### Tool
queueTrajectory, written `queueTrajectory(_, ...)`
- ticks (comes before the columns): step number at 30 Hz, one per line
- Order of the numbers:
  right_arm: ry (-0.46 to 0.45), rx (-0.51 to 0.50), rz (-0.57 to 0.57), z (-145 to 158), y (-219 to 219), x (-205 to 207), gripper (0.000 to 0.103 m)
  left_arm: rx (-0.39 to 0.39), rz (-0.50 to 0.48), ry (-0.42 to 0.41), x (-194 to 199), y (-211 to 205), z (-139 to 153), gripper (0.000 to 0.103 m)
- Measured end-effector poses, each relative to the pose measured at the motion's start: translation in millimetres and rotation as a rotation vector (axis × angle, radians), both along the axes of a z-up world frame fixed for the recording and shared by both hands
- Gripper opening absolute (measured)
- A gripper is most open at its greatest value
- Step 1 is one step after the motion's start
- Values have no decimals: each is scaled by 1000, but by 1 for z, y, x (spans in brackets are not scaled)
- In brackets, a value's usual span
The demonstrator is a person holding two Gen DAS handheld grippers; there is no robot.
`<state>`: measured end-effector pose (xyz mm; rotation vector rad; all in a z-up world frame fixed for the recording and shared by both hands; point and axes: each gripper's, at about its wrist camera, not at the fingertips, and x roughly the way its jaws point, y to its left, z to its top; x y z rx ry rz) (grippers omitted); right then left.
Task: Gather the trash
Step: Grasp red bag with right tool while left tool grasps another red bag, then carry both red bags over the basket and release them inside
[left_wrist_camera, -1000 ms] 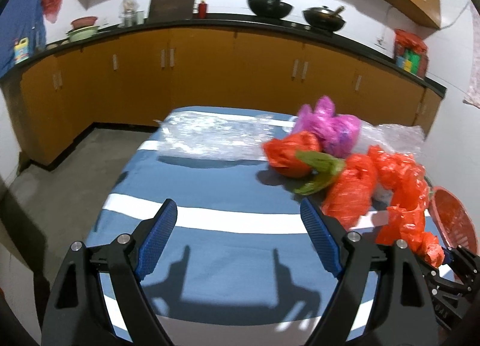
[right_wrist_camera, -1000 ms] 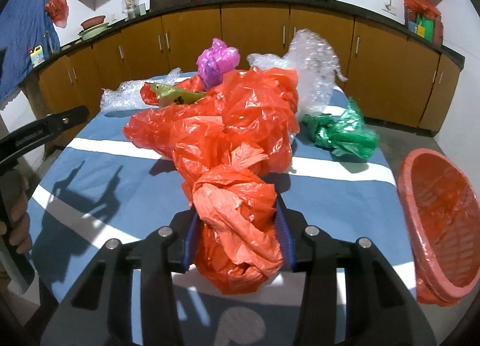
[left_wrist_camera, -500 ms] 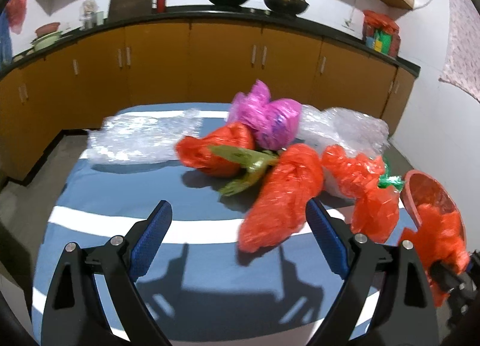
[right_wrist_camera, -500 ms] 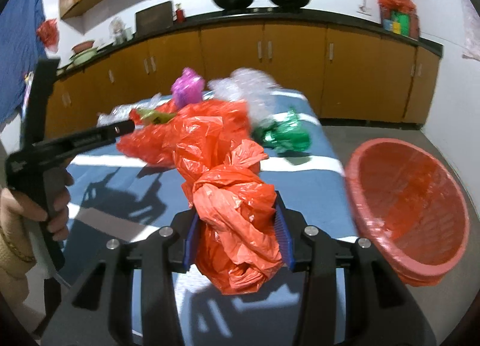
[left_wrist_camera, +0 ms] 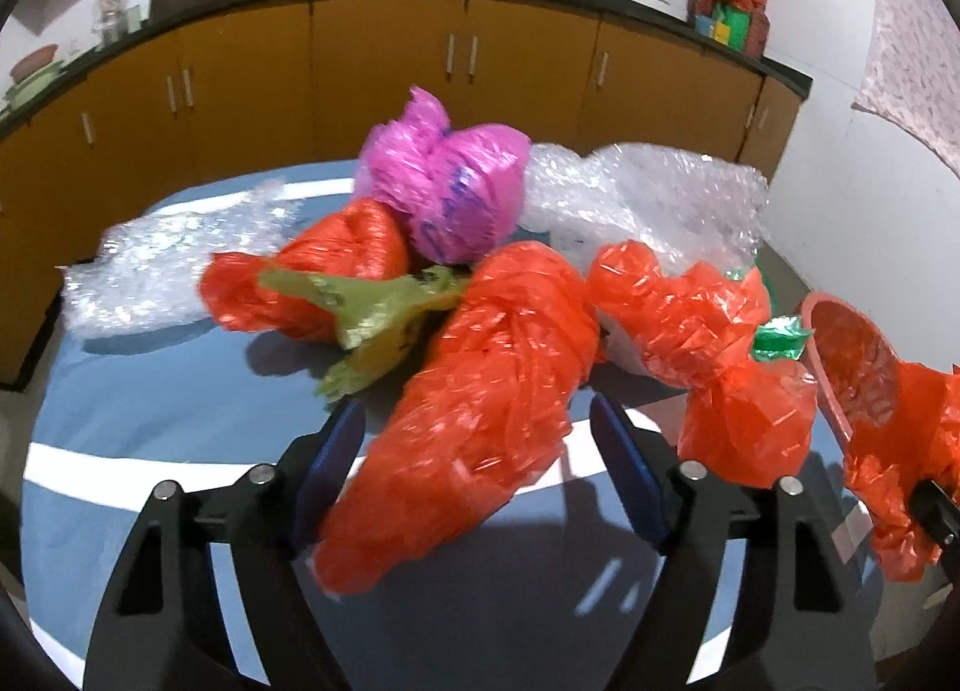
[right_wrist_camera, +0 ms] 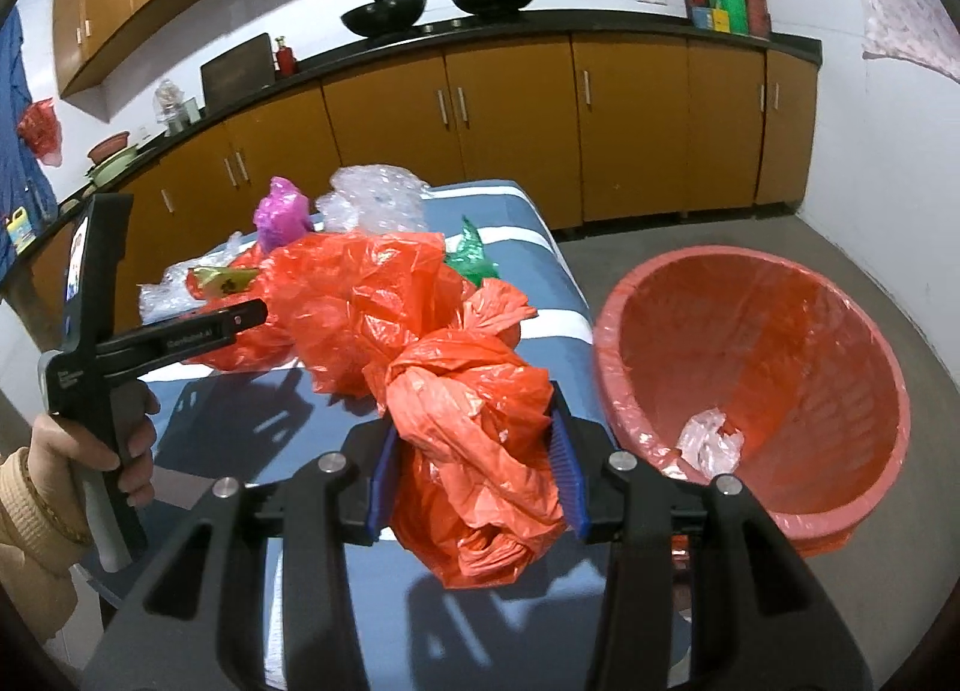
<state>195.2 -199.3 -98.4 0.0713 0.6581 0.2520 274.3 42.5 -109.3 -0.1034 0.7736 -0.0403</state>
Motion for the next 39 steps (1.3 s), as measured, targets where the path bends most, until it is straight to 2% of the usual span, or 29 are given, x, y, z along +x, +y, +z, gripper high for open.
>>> queueTrajectory(3,12,-1,-14,-4,-3,2,43,-6,-18,8,5,-4,-3,73)
queueTrajectory(8,16,-6,-28,-7,-6,4,43,14,-44,23,12,-12,-9,48)
queueTrajectory(14,11,-1,-47,-5,-9,3,43,15,-60,12,4,-13,-9,33)
queueTrajectory(26,-29,21,-58,11,-14,-15,43,-24,-49,-56,-51,8,17,31)
queueTrajectory(31,-61,30,-69,22,-20,-25,43,-55,-28,-104,-70,17,39,31)
queueTrajectory(39,-97,36,-132,36,-47,-39,43,-78,-92,-182,-82,-7,78,31)
